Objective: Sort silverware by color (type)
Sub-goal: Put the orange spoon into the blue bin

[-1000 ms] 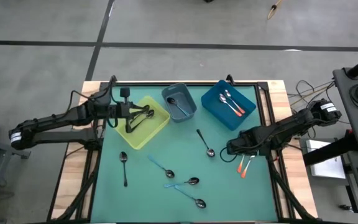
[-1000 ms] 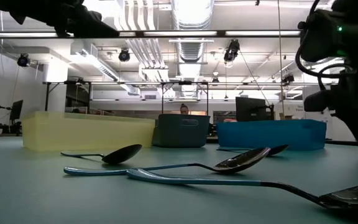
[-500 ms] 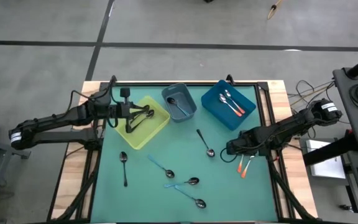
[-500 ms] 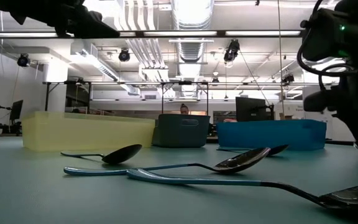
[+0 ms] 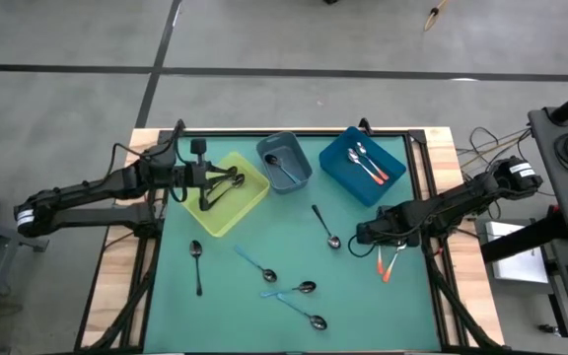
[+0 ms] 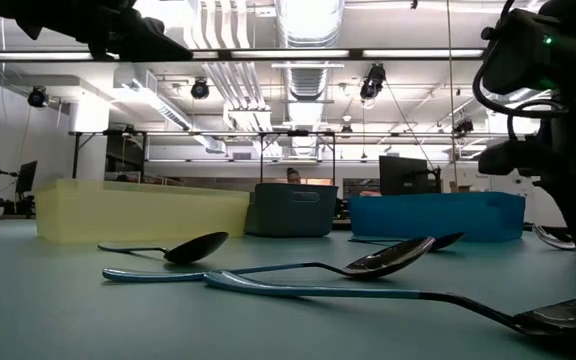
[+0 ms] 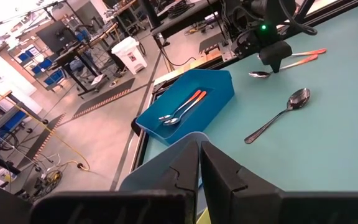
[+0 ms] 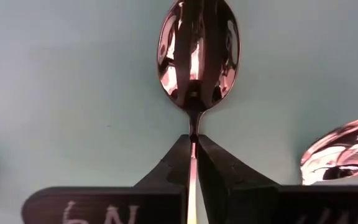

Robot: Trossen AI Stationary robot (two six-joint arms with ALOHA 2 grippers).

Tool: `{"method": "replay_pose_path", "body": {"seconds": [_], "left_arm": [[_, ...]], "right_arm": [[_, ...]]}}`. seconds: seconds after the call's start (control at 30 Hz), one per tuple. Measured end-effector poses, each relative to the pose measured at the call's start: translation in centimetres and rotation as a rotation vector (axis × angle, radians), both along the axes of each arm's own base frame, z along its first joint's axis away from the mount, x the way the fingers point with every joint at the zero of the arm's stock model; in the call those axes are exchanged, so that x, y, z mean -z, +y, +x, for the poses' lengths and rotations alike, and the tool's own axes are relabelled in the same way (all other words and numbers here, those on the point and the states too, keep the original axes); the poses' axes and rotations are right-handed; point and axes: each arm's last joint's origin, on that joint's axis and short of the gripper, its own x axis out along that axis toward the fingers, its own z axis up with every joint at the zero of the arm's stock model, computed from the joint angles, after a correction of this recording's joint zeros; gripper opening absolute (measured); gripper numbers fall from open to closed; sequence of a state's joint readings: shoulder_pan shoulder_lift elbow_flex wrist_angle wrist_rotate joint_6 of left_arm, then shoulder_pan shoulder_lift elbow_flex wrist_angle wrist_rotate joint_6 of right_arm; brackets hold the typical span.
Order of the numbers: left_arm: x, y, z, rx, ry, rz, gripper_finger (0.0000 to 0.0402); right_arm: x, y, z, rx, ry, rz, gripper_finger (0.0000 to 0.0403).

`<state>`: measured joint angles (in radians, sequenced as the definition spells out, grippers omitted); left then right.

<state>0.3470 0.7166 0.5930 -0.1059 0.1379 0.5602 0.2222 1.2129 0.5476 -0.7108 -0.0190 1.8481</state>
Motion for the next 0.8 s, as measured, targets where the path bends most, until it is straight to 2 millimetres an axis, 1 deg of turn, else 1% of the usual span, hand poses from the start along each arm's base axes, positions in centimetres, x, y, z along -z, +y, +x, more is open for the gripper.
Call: {"method": "replay_pose_path", "body": {"seconds": [0.17,0.33,0.47,0.57,0.67,0.8], "left_arm": [[0.0,0.0,0.0,0.000,0.000,0.000,0.0000],[0.0,0.0,0.0,0.000,0.000,0.000,0.0000],[0.0,0.0,0.0,0.000,-0.004,0.002,0.0000],[-0.1,0.0,0.0,0.001,-0.011,0.004,0.0000],[-0.1,0.0,0.0,0.002,-0.012,0.004,0.0000],[-0.2,0.0,0.0,0.003,-0.017,0.006,0.0000]], "right_arm": [[-0.2,0.0,0.2,-0.009,-0.012,-0.003,0.0010],[-1.8,0.3,1.6,-0.122,-0.083,-0.007,0.0009],[-3.7,0.6,3.0,-0.259,-0.166,-0.023,0.0009],[-5.4,0.7,4.1,-0.328,-0.232,-0.097,0.0009],[-7.2,0.2,5.1,-0.356,-0.294,-0.196,0.0009],[-9.6,-1.3,6.5,-0.384,-0.350,-0.293,0.0009]]}}
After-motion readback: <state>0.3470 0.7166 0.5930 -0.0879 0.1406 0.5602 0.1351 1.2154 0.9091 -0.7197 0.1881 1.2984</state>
